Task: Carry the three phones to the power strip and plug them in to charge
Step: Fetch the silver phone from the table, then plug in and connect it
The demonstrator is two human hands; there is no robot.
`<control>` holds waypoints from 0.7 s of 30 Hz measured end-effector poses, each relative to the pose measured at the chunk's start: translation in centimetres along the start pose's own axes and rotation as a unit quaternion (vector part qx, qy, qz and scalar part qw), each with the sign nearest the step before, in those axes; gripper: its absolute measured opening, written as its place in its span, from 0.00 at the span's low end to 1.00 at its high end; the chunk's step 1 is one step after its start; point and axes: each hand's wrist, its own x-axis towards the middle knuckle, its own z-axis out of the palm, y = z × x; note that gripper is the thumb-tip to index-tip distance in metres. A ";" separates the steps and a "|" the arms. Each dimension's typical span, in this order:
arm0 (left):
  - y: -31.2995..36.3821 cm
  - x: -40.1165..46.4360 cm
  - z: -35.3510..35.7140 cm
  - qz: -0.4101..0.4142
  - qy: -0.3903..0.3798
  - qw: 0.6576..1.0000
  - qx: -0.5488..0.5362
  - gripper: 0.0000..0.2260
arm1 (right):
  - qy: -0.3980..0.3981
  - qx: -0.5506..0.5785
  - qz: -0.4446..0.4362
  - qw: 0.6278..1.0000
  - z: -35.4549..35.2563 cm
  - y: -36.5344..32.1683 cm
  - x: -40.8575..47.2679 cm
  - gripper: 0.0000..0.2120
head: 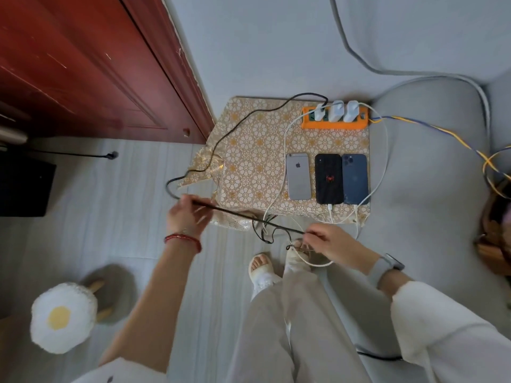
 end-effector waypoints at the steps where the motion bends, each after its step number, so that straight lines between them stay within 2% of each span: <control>1: 0.5 0.6 -1.1 0.007 0.038 0.999 -0.016 0.13 | 0.003 -0.019 0.017 1.000 -0.5 1.0 -0.5 0.10; 3: 1.1 1.6 -2.5 0.007 0.098 0.995 -0.036 0.12 | 0.019 -0.040 0.033 0.998 -1.1 2.0 -0.9 0.14; 5: 1.0 1.7 -2.5 -0.015 0.095 0.995 -0.033 0.09 | 0.045 -0.032 0.013 0.998 -0.7 1.5 -0.5 0.15; 8: -0.8 0.0 0.7 -0.065 -0.031 0.997 0.010 0.05 | 0.052 -0.010 -0.050 0.997 1.1 -1.5 1.0 0.09; 10: -2.4 -1.8 3.3 -0.077 -0.136 0.985 0.075 0.05 | 0.054 0.007 -0.090 0.994 2.2 -3.6 2.2 0.08; 12: -3.4 -2.8 4.6 -0.054 -0.175 0.977 0.107 0.07 | 0.059 0.028 -0.093 0.993 2.5 -4.7 2.8 0.08; 15: -2.1 -2.3 4.1 -0.003 -0.105 0.990 0.093 0.12 | 0.030 0.052 -0.077 0.995 1.4 -3.8 2.5 0.08; 18: -0.4 -0.3 1.5 0.021 0.016 0.998 0.059 0.12 | 0.005 0.027 -0.016 0.999 -0.6 -0.3 1.6 0.08; 20: 0.4 0.9 -0.2 -0.003 0.086 0.995 -0.055 0.11 | 0.009 0.026 0.027 0.999 -1.4 1.8 0.8 0.08; 21: 0.4 1.1 -0.6 -0.012 0.093 0.990 -0.107 0.11 | 0.017 0.019 0.032 0.999 -1.4 2.3 0.6 0.09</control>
